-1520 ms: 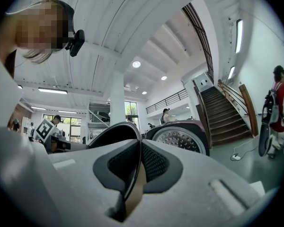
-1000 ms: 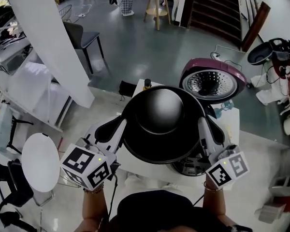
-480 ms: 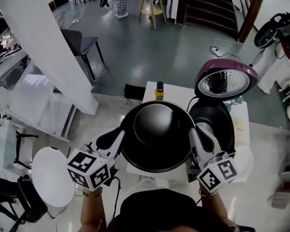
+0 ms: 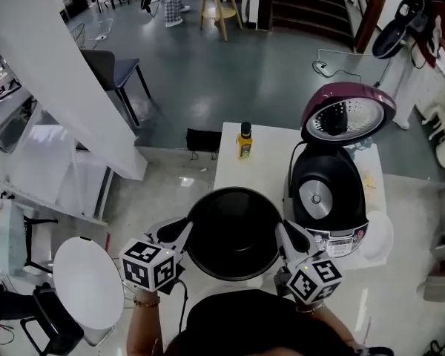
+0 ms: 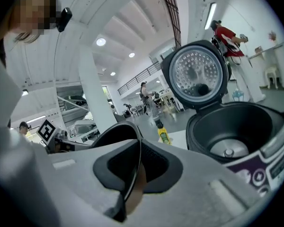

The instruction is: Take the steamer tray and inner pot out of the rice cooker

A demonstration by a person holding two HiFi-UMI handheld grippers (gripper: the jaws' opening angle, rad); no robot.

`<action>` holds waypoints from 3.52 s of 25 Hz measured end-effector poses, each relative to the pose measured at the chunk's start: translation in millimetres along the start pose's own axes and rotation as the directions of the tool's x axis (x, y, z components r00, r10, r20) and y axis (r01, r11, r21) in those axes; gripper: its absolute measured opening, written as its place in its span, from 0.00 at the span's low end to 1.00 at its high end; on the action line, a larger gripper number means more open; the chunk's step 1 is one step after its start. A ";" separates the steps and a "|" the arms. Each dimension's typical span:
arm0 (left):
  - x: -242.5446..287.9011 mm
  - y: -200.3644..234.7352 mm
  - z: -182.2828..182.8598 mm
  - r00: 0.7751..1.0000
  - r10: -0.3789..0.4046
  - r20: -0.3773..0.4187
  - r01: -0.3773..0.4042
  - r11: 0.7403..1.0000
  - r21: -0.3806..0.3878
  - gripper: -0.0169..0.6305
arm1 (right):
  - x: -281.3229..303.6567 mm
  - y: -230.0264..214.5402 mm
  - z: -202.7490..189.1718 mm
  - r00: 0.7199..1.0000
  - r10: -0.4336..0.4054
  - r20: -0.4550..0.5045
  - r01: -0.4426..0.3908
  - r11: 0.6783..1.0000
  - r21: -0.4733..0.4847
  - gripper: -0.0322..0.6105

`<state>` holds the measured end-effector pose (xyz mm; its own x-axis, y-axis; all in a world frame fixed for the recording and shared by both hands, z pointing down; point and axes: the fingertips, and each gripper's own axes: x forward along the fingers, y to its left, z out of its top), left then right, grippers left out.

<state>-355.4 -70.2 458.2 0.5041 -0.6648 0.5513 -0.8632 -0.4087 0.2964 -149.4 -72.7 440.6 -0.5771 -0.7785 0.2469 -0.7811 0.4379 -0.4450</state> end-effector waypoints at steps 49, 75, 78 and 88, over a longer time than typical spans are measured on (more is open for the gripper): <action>96.1 47.8 -68.1 0.961 -0.182 -0.208 0.135 0.966 -0.222 0.06 | 38.8 -53.4 -84.5 0.932 -0.309 -0.187 0.236 0.912 -0.335 0.16; 148.2 29.3 -36.8 0.983 -0.163 -0.079 0.142 0.965 -0.218 0.06 | 22.5 -28.5 -31.5 0.991 -0.136 -0.003 0.127 0.934 -0.335 0.16; 146.0 27.4 -29.8 0.986 -0.164 -0.025 0.155 0.965 -0.213 0.06 | 21.0 -28.1 -29.1 0.990 -0.141 -0.002 0.132 0.932 -0.338 0.16; 89.1 29.6 40.1 0.945 -0.067 0.320 0.100 0.991 -0.089 0.06 | 17.0 -28.9 -19.9 0.986 -0.162 0.035 0.165 0.929 -0.330 0.13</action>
<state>-334.9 -166.6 484.8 0.5432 -0.8009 0.2518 -0.8074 -0.4161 0.4184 -141.3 -89.7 474.8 -0.4339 -0.8544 0.2859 -0.8997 0.4273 -0.0886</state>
